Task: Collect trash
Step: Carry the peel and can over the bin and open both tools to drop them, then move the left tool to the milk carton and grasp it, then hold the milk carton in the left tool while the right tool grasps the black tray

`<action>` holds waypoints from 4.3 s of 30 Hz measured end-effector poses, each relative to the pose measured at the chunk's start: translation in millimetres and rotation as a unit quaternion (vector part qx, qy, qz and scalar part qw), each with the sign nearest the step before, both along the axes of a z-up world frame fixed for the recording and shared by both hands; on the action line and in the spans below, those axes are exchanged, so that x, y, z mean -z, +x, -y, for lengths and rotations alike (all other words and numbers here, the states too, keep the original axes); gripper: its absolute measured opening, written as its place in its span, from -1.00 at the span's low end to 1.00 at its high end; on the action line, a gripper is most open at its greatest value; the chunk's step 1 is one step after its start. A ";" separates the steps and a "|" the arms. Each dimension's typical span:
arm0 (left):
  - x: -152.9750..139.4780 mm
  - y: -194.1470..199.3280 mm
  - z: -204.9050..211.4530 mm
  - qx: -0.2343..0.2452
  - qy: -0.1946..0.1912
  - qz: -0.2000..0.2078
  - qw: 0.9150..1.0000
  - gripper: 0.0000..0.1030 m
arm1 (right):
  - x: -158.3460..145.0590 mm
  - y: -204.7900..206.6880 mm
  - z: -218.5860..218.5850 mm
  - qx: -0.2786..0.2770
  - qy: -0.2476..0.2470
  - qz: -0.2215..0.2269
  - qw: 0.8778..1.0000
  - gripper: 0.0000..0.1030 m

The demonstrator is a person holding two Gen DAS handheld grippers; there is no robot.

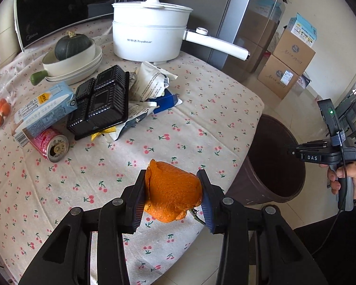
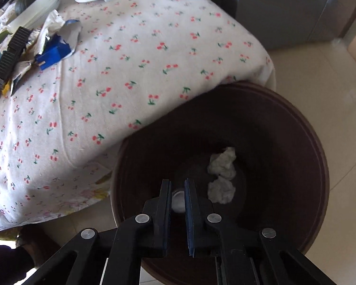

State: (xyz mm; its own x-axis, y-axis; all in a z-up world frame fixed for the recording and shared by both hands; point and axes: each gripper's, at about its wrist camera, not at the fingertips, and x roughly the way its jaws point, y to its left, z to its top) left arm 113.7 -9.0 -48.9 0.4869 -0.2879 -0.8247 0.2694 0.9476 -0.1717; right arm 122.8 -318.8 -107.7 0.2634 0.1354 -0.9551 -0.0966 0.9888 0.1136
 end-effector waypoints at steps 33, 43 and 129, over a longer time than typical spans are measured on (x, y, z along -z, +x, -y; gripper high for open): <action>47.8 19.6 216.6 0.197 -0.026 -0.002 0.980 1.00 | 5.3 -52.4 101.1 0.051 -0.048 0.004 0.998 -0.36; 40.3 32.4 182.7 0.141 -0.020 -0.007 0.990 1.00 | -1.7 -51.0 97.6 0.054 -0.040 0.014 0.998 -0.06; -11.3 40.9 -188.3 -0.234 -0.023 -0.004 0.972 0.07 | -68.4 55.5 -150.9 -0.036 0.082 0.088 0.992 0.58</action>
